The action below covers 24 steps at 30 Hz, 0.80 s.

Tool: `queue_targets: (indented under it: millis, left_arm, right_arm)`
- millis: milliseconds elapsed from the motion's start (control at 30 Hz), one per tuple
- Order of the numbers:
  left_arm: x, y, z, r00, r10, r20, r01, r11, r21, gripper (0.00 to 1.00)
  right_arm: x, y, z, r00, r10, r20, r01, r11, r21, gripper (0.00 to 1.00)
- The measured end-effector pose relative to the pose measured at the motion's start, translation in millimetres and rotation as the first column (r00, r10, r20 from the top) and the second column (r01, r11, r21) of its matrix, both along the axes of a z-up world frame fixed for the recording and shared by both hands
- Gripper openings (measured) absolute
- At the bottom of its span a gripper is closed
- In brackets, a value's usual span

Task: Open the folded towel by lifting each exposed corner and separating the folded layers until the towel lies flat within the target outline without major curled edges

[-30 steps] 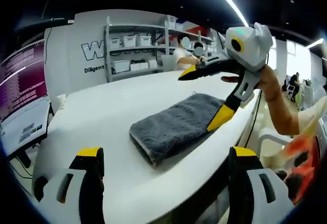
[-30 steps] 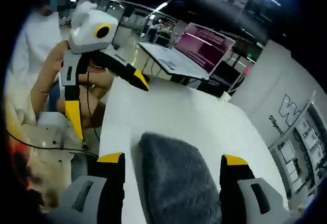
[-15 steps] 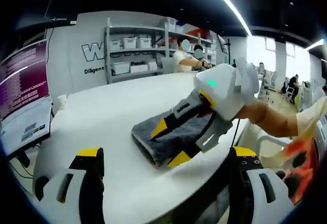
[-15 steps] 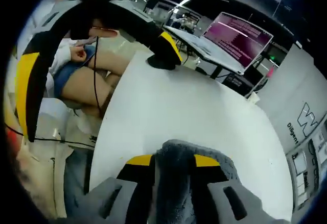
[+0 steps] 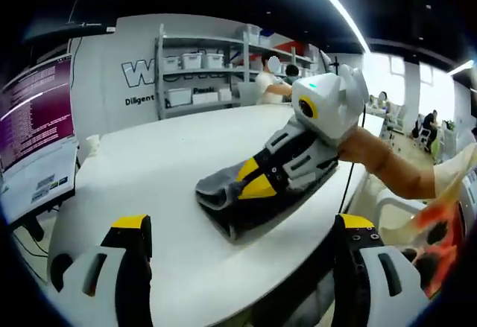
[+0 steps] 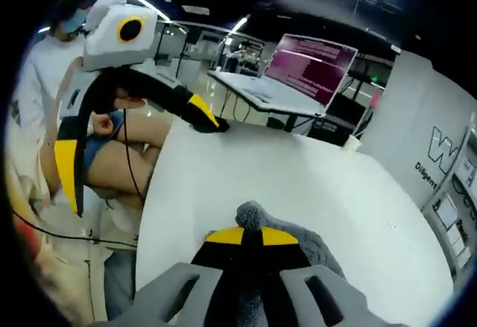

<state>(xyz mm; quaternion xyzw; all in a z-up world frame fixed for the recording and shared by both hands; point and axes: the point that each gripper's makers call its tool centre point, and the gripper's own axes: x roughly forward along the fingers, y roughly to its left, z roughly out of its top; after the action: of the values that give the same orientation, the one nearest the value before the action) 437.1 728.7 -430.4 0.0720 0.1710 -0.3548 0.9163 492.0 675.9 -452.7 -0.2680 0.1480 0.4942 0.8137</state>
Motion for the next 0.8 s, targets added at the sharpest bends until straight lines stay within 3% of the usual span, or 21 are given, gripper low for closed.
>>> queue_targets:
  millis: [267, 300, 500, 800]
  left_arm:
    - [1.3, 1, -3.7, 1.0, 0.002, -0.011, -0.002, 1.0, 0.003, 1.0]
    - [1.2, 1, -4.1, 1.0, 0.004, -0.012, -0.004, 1.0, 0.004, 1.0]
    - [0.0, 5, -2.5, 1.0, 0.012, -0.008, -0.012, 1.0, 0.006, 1.0]
    - [0.9, 13, -5.7, 0.999, 0.03, -0.014, -0.03, 0.999, 0.021, 1.0]
  right_arm:
    - [14, -32, 29.3, 0.995, -0.082, 0.052, 0.08, 0.996, 0.035, 0.0]
    - [22, -54, 44.7, 0.988, -0.137, 0.073, 0.133, 0.989, 0.059, 0.0]
    - [34, -108, 71.4, 0.964, -0.244, 0.109, 0.234, 0.967, 0.104, 0.0]
    - [41, -191, 92.9, 0.911, -0.398, 0.106, 0.382, 0.913, 0.144, 0.0]
